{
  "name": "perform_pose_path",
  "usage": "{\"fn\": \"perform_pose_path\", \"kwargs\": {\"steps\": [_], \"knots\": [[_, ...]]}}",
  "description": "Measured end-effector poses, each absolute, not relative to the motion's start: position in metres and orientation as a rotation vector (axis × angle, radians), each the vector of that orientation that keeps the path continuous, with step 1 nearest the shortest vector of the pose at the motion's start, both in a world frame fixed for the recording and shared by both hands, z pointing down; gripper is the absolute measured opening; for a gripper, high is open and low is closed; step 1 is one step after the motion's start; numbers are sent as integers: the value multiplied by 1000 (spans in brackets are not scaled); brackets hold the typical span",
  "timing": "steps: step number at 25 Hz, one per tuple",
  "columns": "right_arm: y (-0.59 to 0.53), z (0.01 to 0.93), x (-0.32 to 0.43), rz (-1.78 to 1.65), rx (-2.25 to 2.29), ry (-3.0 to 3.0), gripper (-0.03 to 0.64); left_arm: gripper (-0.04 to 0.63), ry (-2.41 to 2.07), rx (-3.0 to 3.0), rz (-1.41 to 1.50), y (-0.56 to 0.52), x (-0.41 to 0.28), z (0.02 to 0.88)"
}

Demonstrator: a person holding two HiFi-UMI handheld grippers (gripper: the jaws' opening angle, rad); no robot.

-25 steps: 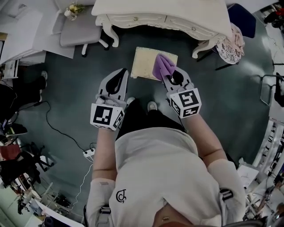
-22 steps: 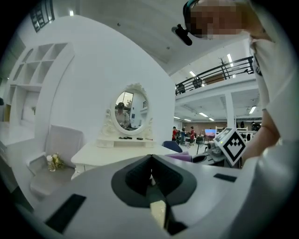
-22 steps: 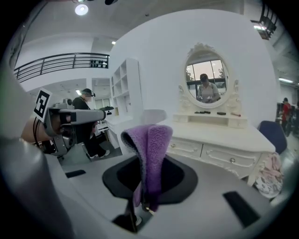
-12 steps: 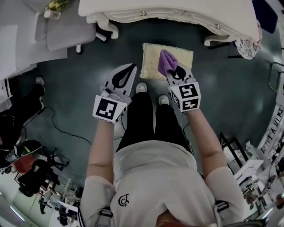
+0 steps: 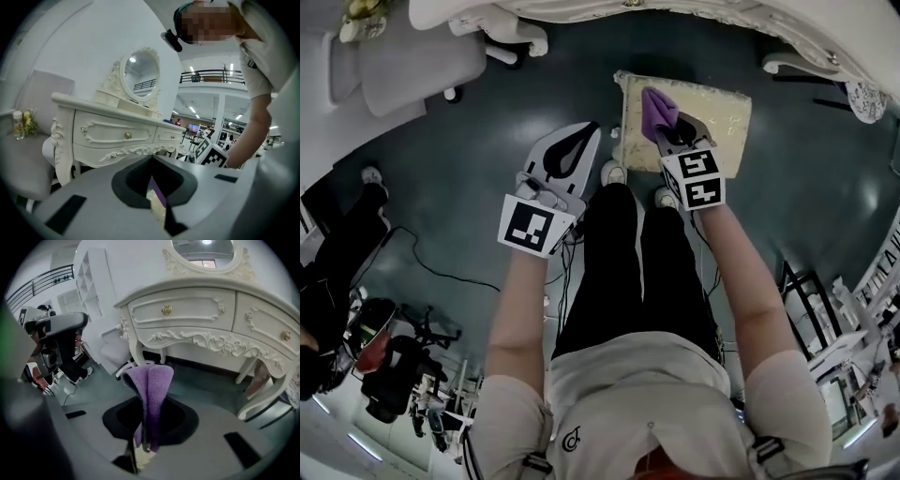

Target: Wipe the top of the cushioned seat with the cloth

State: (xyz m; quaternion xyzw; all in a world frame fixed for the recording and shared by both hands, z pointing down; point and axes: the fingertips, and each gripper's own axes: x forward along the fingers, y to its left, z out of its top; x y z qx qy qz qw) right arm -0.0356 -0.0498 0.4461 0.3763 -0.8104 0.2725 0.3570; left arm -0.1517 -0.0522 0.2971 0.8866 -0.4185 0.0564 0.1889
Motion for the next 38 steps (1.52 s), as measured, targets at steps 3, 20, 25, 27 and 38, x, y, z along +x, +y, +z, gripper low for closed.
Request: {"fn": "perform_pose_path", "kwargs": {"steps": [3,20,25,27,38], "knots": [[-60,482,-40,742,978,-2062,78,13,-1200,2474,153,-59,-157,326],[-83,566,-51,738,887,-2052,77,14,-1164,2445,207,-64,-135,390],[-87,566,-45,747,802,-2111,78,14,-1216,2423,201,-65,-113,401],[-83,567,-38,744,793,-2107,80,14,-1227,2419,190,-61,-104,402],[-82,567,15,737,805,-2092,80,13,-1199,2425,118,-50,-52,395]]}}
